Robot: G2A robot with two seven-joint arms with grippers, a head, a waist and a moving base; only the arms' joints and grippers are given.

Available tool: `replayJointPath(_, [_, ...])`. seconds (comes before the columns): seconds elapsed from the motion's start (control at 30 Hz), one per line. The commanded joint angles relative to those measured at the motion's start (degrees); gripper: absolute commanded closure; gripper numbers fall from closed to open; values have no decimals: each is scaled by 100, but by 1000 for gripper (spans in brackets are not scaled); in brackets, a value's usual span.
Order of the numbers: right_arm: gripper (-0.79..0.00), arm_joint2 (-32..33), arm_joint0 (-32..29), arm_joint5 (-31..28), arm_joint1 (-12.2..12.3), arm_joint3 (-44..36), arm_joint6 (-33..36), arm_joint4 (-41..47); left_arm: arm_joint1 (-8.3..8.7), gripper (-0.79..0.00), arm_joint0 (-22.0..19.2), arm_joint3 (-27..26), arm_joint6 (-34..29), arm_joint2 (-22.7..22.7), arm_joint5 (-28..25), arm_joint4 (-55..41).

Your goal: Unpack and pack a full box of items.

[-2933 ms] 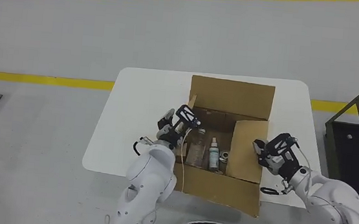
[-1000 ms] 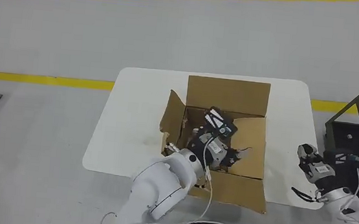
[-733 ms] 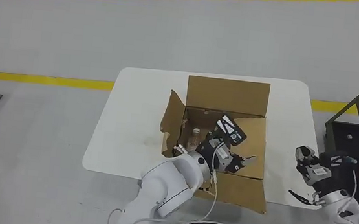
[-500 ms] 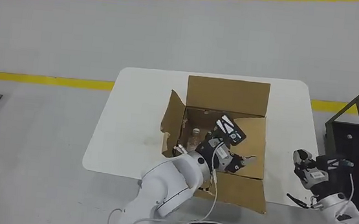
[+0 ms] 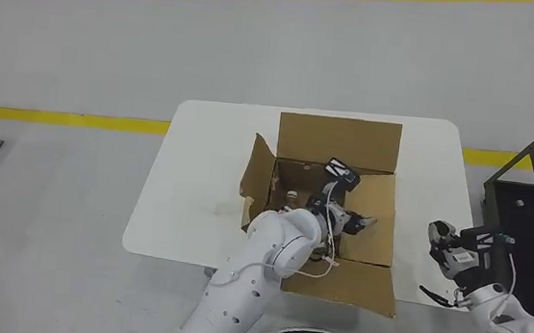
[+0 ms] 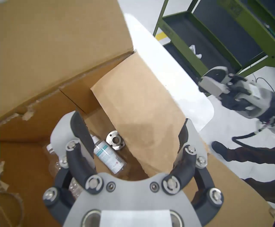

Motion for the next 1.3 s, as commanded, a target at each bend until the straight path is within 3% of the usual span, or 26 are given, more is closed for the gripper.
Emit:
replayJointPath(0.0, [0, -49, 21, -15, -11, -6, 45, -25, -27, -785, -77, 331, 77, 66, 56, 12])
replayJointPath(0.2, [0, -201, 112, -42, -44, 65, 195, -82, -96, -785, -118, 719, -1, 69, 123, -616])
replayJointPath(0.73, [0, -486, 446, -265, -125, 291, 452, 8, -212, -785, -111, 1048, -613, -255, 139, -3232])
replayJointPath(1.0, [0, -498, 485, -282, -152, 285, 468, -6, -207, -785, -100, 865, -588, -342, 178, -3798])
replayJointPath(1.23, [0, -241, 334, -238, -163, 164, 325, 240, -184, -785, 23, 287, -610, -399, 207, -4260])
replayJointPath(1.27, [-142, -155, 281, -247, -162, 130, 294, 341, -184, -785, 43, 208, -625, -383, 203, -4331])
